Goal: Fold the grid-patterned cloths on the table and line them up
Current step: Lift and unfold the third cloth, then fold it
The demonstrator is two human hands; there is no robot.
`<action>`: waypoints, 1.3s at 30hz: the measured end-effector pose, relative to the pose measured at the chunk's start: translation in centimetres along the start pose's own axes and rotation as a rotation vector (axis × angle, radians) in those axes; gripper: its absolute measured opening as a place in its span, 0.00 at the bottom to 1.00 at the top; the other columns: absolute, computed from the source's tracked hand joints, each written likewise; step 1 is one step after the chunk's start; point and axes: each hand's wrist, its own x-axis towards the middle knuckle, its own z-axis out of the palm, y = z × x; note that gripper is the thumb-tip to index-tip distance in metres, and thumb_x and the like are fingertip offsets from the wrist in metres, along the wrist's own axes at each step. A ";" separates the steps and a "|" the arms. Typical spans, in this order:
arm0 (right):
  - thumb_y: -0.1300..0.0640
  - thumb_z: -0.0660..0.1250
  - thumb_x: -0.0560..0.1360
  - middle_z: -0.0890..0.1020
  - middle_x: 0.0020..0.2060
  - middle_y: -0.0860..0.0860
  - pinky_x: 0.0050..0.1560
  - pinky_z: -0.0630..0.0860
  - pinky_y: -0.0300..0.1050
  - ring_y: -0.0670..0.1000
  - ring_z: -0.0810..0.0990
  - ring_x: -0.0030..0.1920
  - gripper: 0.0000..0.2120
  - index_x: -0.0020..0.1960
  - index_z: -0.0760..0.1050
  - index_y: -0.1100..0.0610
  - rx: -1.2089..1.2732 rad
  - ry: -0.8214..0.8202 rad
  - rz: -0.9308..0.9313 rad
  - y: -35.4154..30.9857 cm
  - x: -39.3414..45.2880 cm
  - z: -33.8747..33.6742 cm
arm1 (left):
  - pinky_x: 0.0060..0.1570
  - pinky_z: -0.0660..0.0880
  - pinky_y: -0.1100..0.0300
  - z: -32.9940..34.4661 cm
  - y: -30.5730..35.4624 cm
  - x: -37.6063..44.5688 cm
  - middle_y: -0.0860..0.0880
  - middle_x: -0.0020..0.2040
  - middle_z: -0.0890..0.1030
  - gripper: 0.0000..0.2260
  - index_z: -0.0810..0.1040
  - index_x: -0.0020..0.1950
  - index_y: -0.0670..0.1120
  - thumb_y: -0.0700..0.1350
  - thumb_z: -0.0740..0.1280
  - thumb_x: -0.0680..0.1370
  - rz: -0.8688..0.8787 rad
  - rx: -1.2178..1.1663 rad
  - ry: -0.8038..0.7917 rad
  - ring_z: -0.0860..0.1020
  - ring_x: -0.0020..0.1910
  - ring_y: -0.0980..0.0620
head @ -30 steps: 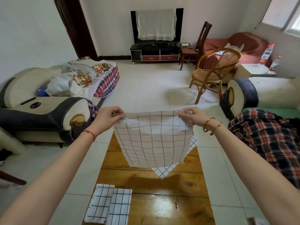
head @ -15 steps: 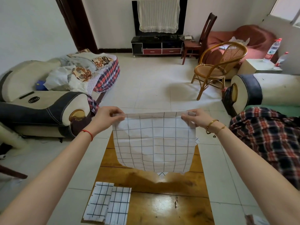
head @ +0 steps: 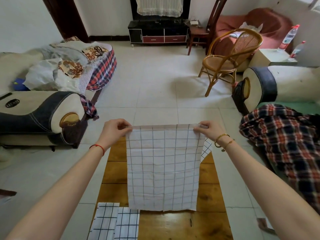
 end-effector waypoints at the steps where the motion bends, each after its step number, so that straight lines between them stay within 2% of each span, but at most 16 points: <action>1: 0.53 0.71 0.73 0.75 0.30 0.43 0.34 0.63 0.32 0.38 0.70 0.33 0.09 0.39 0.80 0.57 -0.012 0.011 0.011 0.3 0.6 0.4 | 0.48 0.79 0.61 0.3 -0.6 0.5 0.54 0.42 0.84 0.03 0.84 0.46 0.47 0.44 0.73 0.73 -0.008 0.011 0.007 0.81 0.44 0.56; 4: 0.51 0.72 0.72 0.80 0.34 0.47 0.35 0.68 0.35 0.43 0.74 0.36 0.09 0.43 0.82 0.58 -0.048 0.068 0.048 1.2 2.5 1.7 | 0.46 0.75 0.67 1.3 -2.2 1.9 0.55 0.42 0.83 0.02 0.83 0.46 0.48 0.44 0.73 0.74 -0.044 0.019 0.016 0.80 0.45 0.58; 6: 0.51 0.72 0.71 0.81 0.34 0.52 0.36 0.70 0.38 0.48 0.75 0.37 0.10 0.43 0.82 0.59 -0.071 0.117 0.079 1.9 3.6 2.8 | 0.47 0.74 0.67 2.1 -3.3 2.9 0.55 0.42 0.83 0.02 0.83 0.45 0.48 0.45 0.73 0.73 -0.071 0.023 0.015 0.80 0.44 0.60; 8: 0.53 0.72 0.71 0.82 0.36 0.55 0.41 0.72 0.40 0.49 0.75 0.40 0.10 0.43 0.82 0.61 -0.070 0.153 0.120 2.2 4.4 3.8 | 0.47 0.74 0.67 2.7 -4.5 3.9 0.55 0.42 0.83 0.02 0.83 0.44 0.47 0.45 0.73 0.73 -0.098 0.027 0.013 0.79 0.43 0.60; 9: 0.54 0.72 0.72 0.81 0.36 0.53 0.43 0.72 0.37 0.48 0.75 0.42 0.09 0.44 0.81 0.61 -0.063 0.164 0.136 2.4 4.8 4.3 | 0.46 0.73 0.68 3.0 -5.1 4.3 0.54 0.42 0.83 0.03 0.83 0.44 0.47 0.45 0.73 0.73 -0.112 0.031 0.012 0.79 0.43 0.60; 11: 0.56 0.71 0.73 0.79 0.35 0.47 0.39 0.67 0.27 0.47 0.75 0.43 0.08 0.45 0.82 0.62 -0.082 0.169 0.143 2.6 5.6 5.2 | 0.45 0.73 0.69 3.6 -6.0 5.1 0.54 0.42 0.83 0.03 0.84 0.44 0.46 0.45 0.73 0.74 -0.135 0.037 0.016 0.79 0.43 0.59; 12: 0.55 0.70 0.73 0.79 0.36 0.46 0.38 0.66 0.28 0.46 0.75 0.44 0.08 0.45 0.82 0.61 -0.105 0.164 0.142 2.8 5.9 5.6 | 0.45 0.73 0.68 3.8 -6.4 5.5 0.54 0.42 0.83 0.03 0.84 0.44 0.47 0.45 0.73 0.73 -0.146 0.037 0.019 0.79 0.44 0.59; 16: 0.54 0.69 0.74 0.81 0.41 0.49 0.47 0.68 0.37 0.46 0.75 0.45 0.09 0.48 0.82 0.59 -0.146 0.152 0.157 3.3 7.0 6.8 | 0.47 0.74 0.65 4.2 -7.6 6.6 0.54 0.41 0.83 0.02 0.84 0.43 0.47 0.45 0.74 0.73 -0.174 0.038 0.008 0.79 0.43 0.59; 23: 0.56 0.70 0.74 0.83 0.43 0.50 0.53 0.72 0.40 0.46 0.76 0.47 0.08 0.47 0.82 0.60 -0.127 0.122 0.151 4.4 7.4 7.9 | 0.47 0.75 0.63 4.5 -8.9 6.5 0.54 0.42 0.83 0.01 0.83 0.42 0.49 0.45 0.74 0.73 -0.194 0.058 -0.035 0.79 0.44 0.57; 26: 0.57 0.70 0.74 0.82 0.42 0.49 0.52 0.71 0.39 0.46 0.76 0.45 0.06 0.47 0.83 0.59 -0.143 0.130 0.131 4.8 7.0 8.2 | 0.45 0.72 0.66 4.8 -9.0 5.9 0.56 0.42 0.82 0.01 0.83 0.43 0.49 0.45 0.73 0.73 -0.203 0.056 -0.044 0.78 0.44 0.60; 35: 0.57 0.70 0.74 0.81 0.38 0.46 0.49 0.77 0.45 0.46 0.75 0.40 0.05 0.47 0.83 0.56 -0.203 0.041 0.144 6.4 4.6 9.5 | 0.43 0.71 0.69 5.7 -9.9 2.7 0.55 0.42 0.82 0.00 0.82 0.43 0.49 0.44 0.72 0.74 -0.230 0.085 -0.135 0.77 0.44 0.60; 39: 0.58 0.70 0.74 0.82 0.41 0.47 0.47 0.75 0.40 0.41 0.74 0.37 0.05 0.47 0.84 0.57 -0.209 -0.012 0.156 7.7 2.7 10.7 | 0.45 0.74 0.65 6.5 -11.2 0.7 0.54 0.42 0.82 0.01 0.82 0.44 0.49 0.44 0.72 0.74 -0.257 0.081 -0.216 0.78 0.45 0.58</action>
